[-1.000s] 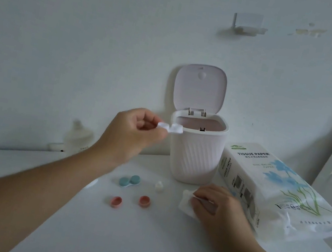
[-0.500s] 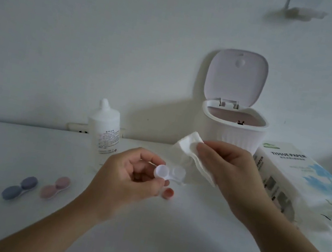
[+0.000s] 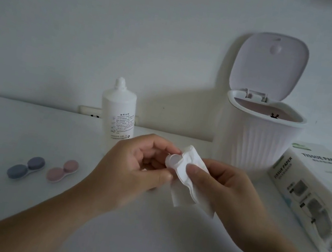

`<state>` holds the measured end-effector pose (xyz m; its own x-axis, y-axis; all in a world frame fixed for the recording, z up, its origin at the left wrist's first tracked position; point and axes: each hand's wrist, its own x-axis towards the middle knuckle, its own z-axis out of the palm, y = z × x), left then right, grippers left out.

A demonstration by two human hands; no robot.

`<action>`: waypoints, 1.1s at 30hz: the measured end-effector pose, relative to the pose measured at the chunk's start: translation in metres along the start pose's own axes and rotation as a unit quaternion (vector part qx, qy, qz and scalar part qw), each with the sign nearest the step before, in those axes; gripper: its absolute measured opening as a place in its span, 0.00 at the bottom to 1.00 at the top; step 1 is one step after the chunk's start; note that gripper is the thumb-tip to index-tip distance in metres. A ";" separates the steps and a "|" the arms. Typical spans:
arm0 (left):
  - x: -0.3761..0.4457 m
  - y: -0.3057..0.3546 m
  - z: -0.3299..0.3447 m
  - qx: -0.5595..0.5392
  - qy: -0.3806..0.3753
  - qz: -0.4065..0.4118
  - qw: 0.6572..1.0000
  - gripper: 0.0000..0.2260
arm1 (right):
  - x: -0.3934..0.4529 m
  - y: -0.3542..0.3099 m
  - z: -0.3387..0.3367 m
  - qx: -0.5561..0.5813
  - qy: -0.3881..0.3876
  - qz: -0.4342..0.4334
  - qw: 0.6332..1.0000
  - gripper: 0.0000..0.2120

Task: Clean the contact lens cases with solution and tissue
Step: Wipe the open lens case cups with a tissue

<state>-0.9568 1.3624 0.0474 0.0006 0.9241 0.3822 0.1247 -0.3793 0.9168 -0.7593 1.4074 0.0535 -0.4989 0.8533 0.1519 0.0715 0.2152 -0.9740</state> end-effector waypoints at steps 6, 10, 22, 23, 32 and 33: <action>-0.002 0.000 0.001 0.056 0.012 0.017 0.998 0.11 | 0.000 0.002 -0.002 -0.023 -0.038 0.033 0.998 0.15; -0.004 -0.001 0.002 0.120 0.028 0.039 0.992 0.10 | 0.000 0.003 -0.004 -0.028 -0.048 0.037 0.998 0.18; -0.004 0.001 -0.001 0.196 0.021 0.085 0.977 0.11 | -0.003 0.003 -0.002 -0.082 -0.038 -0.007 0.996 0.14; -0.003 0.001 -0.006 0.201 0.002 0.066 0.977 0.12 | -0.003 0.003 -0.001 -0.110 -0.050 -0.010 0.993 0.14; -0.007 0.005 0.000 0.183 0.030 0.075 0.980 0.11 | -0.005 0.002 -0.001 -0.095 -0.038 -0.021 0.994 0.14; -0.009 0.006 0.003 0.177 0.043 0.084 0.980 0.12 | -0.005 0.001 -0.002 -0.077 -0.030 -0.022 0.996 0.13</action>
<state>-0.9526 1.3522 0.0493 -0.0318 0.8370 0.5462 0.4669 -0.4708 0.7485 -0.7554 1.4042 0.0516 -0.5541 0.8129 0.1794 0.1777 0.3260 -0.9285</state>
